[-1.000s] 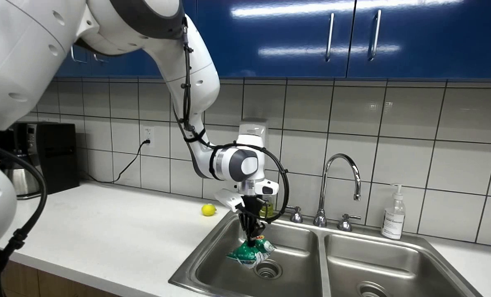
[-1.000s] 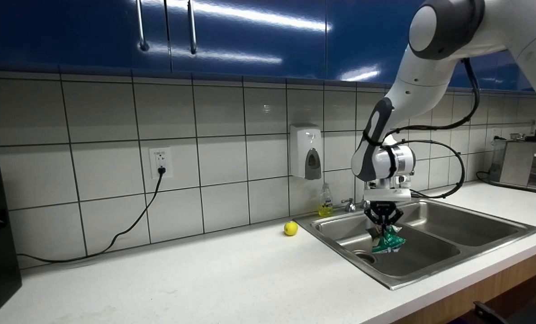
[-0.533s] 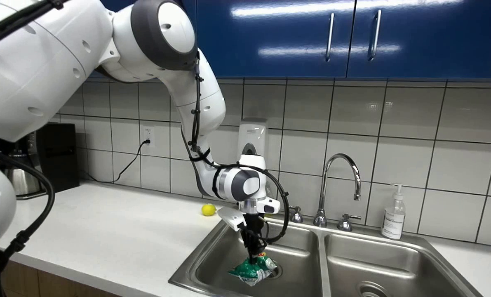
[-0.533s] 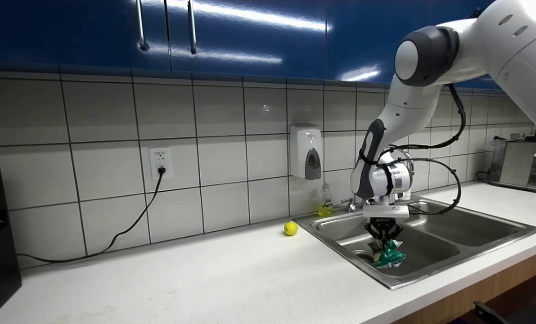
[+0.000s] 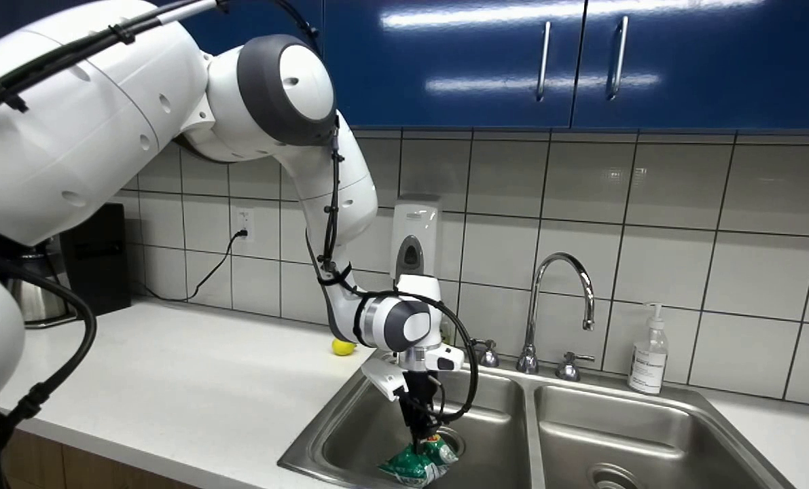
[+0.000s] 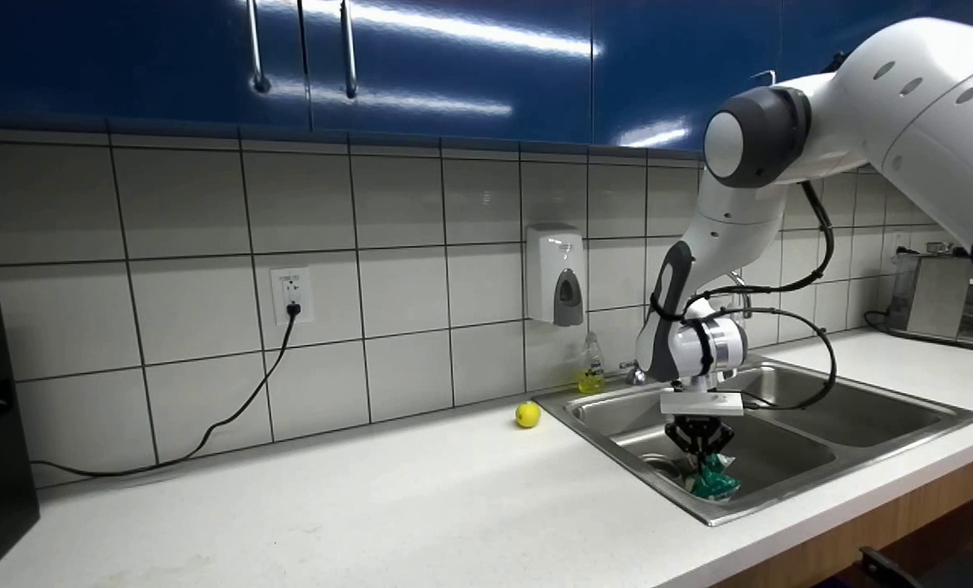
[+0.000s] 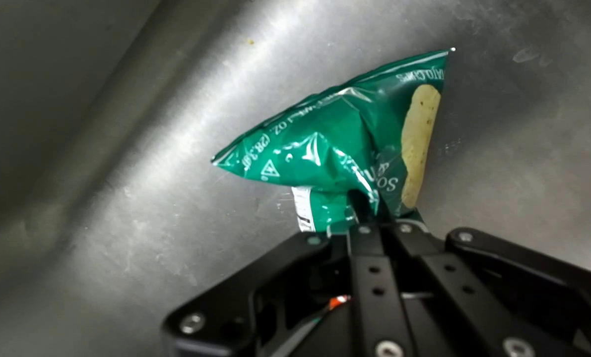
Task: Put the chip packet inside the sink
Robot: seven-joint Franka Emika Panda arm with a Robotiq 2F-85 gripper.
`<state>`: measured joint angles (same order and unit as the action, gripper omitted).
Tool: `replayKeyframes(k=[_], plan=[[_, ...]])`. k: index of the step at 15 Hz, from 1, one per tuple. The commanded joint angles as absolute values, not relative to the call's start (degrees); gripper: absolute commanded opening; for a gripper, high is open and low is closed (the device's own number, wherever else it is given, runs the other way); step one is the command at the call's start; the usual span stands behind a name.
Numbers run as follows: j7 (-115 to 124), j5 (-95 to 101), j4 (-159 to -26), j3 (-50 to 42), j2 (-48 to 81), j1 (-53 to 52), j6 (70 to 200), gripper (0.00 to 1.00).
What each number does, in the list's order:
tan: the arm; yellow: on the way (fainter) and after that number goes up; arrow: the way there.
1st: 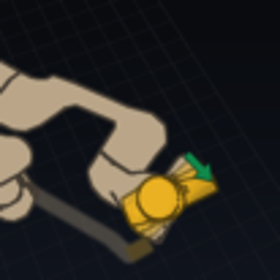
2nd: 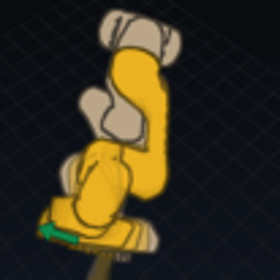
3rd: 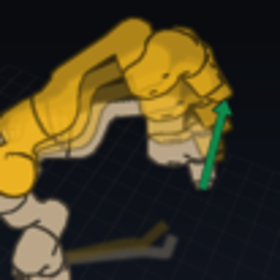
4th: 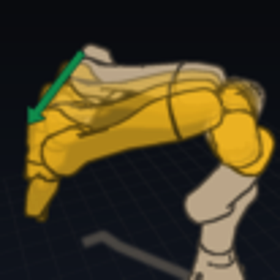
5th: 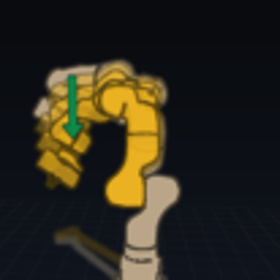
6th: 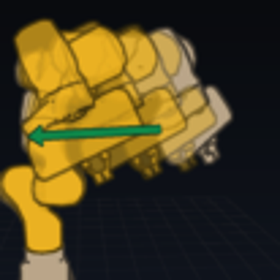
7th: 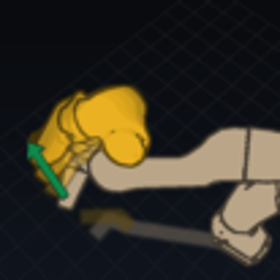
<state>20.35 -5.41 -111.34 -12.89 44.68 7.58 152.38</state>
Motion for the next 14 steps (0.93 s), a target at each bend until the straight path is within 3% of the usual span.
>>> replayKeyframes(k=[1, 11, 12, 14], plan=[[19.17, -6.37, -109.59, -12.69, 45.86, 8.15, 152.07, 0.21], [15.99, -7.49, -111.41, -9.82, 41.49, 9.42, 151.79, 0.94], [13.85, -8.05, -111.71, -8.36, 40.67, 10.48, 151.50, 0.99], [7.55, -9.39, -112.45, -4.83, 38.68, 12.92, 150.75, 1.00]])
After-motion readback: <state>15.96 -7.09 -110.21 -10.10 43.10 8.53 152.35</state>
